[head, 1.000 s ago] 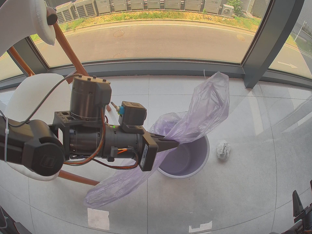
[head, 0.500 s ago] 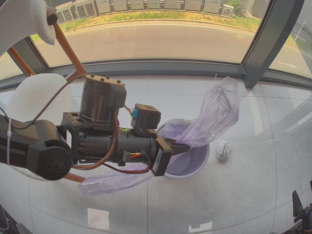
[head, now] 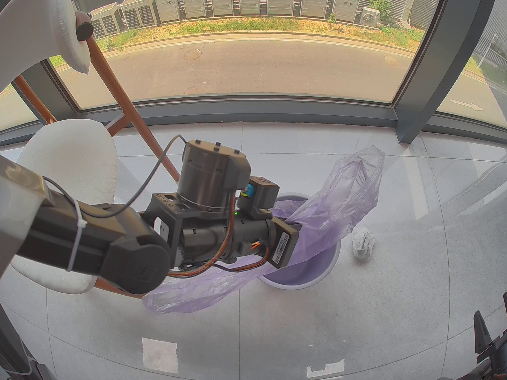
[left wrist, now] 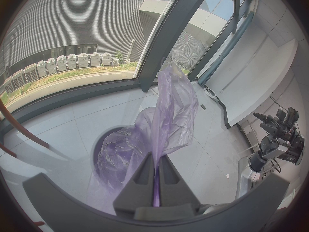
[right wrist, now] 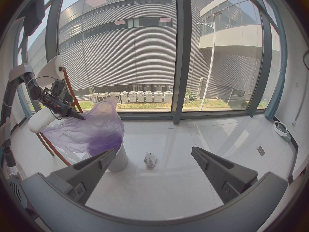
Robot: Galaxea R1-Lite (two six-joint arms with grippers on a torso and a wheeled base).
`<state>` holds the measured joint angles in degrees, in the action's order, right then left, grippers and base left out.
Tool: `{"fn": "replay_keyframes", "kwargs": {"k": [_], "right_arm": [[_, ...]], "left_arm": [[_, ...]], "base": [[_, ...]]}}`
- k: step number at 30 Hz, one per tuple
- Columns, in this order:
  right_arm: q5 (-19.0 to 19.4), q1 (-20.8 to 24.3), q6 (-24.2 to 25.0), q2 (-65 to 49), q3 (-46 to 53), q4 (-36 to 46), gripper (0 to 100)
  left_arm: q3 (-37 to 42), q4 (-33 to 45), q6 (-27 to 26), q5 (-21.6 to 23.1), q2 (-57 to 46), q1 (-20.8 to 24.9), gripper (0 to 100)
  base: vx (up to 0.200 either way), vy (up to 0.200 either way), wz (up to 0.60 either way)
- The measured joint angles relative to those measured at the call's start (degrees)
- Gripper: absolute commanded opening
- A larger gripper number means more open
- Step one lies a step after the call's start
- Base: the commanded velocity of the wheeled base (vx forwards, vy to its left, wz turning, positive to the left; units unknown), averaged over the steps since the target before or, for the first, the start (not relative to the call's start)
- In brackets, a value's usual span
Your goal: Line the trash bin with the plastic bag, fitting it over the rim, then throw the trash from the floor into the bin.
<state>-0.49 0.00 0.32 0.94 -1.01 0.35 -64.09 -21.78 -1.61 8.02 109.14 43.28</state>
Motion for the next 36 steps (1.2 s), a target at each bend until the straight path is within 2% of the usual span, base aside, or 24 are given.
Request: {"fn": "replay_keyframes", "kwargs": {"k": [6, 10, 17, 28, 31, 36], "right_arm": [[2.43, 0.63, -0.98, 1.06, -1.71, -2.38, 100], [3.63, 3.19, 0.69, 5.92, -5.55, -3.30, 100], [5.52, 9.45, 12.81, 21.69, -14.69, -3.94, 100], [12.82, 17.03, 30.39, 52.61, -31.89, -3.47, 100], [13.65, 18.82, 33.95, 60.58, -35.54, -3.41, 100], [13.46, 20.70, 37.23, 71.91, -41.40, -3.44, 100]], "left_arm": [[-2.01, -0.11, -0.02, -0.59, 2.02, 0.38, 0], [-2.17, -0.16, 0.05, -1.49, 2.54, 0.82, 0], [-2.04, -0.22, 1.18, -4.44, 2.88, 1.95, 0], [-2.15, -0.24, 4.14, -7.56, 2.96, 4.21, 0], [-2.15, -0.22, 4.45, -8.05, 2.88, 4.55, 0], [-2.15, -0.20, 4.86, -8.73, 2.77, 4.96, 0]], "base": [[0.000, 0.000, 0.00], [0.000, 0.000, 0.00], [0.000, 0.000, 0.00], [0.000, 0.000, 0.00], [0.000, 0.000, 0.00], [0.000, 0.000, 0.00]]}}
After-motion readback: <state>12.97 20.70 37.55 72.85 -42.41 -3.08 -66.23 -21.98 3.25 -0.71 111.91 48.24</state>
